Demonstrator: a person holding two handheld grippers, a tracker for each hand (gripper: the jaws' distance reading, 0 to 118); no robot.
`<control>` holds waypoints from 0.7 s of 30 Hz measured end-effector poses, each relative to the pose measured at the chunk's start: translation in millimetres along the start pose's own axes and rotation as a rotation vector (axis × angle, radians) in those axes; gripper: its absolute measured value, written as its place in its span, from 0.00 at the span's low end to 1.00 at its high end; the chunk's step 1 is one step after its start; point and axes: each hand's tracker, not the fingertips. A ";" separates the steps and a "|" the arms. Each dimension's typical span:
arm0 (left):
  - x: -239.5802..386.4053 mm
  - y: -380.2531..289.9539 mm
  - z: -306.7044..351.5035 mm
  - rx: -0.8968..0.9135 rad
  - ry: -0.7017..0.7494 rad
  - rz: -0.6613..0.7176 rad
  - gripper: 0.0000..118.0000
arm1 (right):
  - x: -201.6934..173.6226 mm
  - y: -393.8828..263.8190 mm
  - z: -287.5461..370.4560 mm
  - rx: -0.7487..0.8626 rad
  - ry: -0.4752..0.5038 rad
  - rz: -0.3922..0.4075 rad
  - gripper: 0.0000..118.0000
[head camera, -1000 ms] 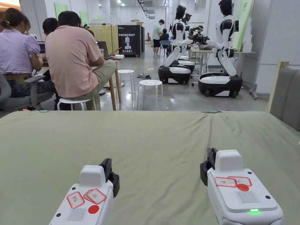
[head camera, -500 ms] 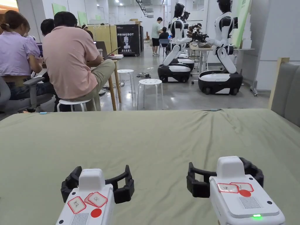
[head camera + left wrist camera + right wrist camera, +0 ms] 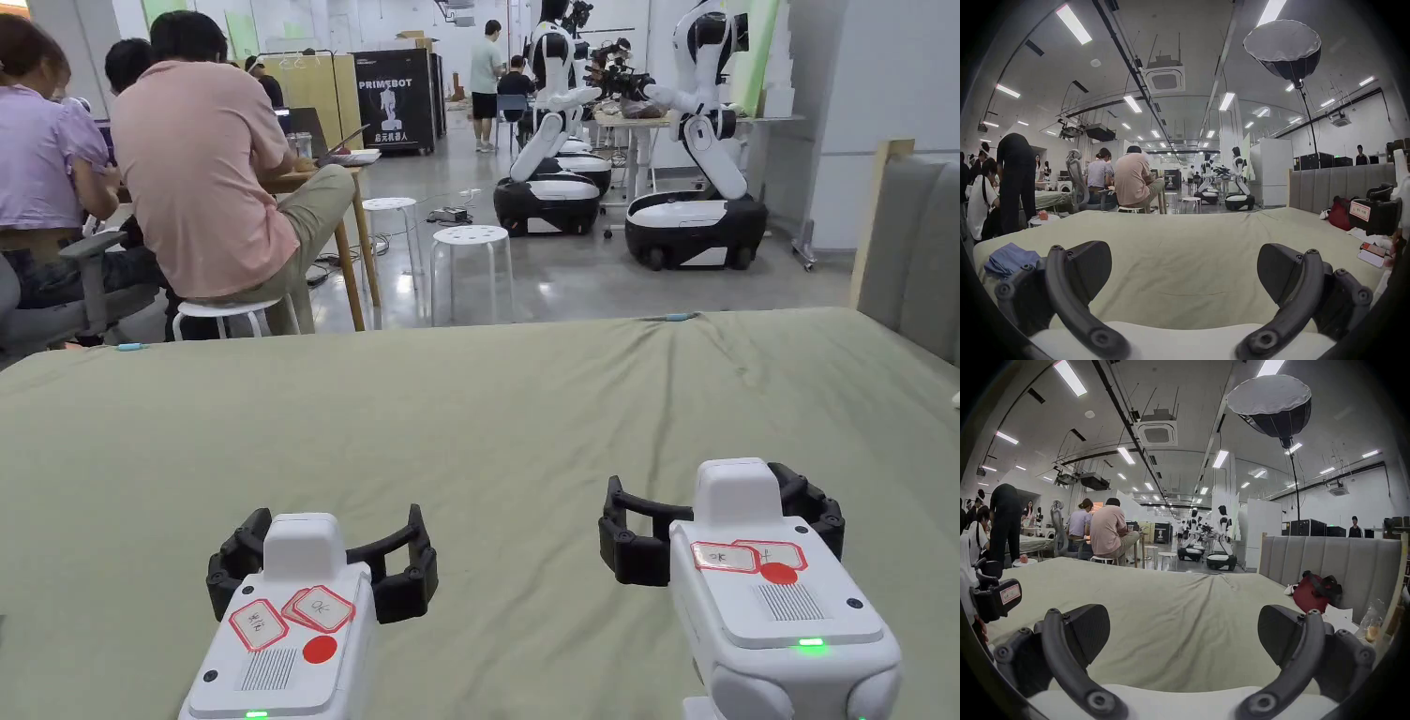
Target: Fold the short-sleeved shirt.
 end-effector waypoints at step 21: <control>-6.2 -0.8 8.6 -0.004 0.011 -0.011 1.00 | -8.8 4.5 13.9 -0.008 -0.004 0.008 1.00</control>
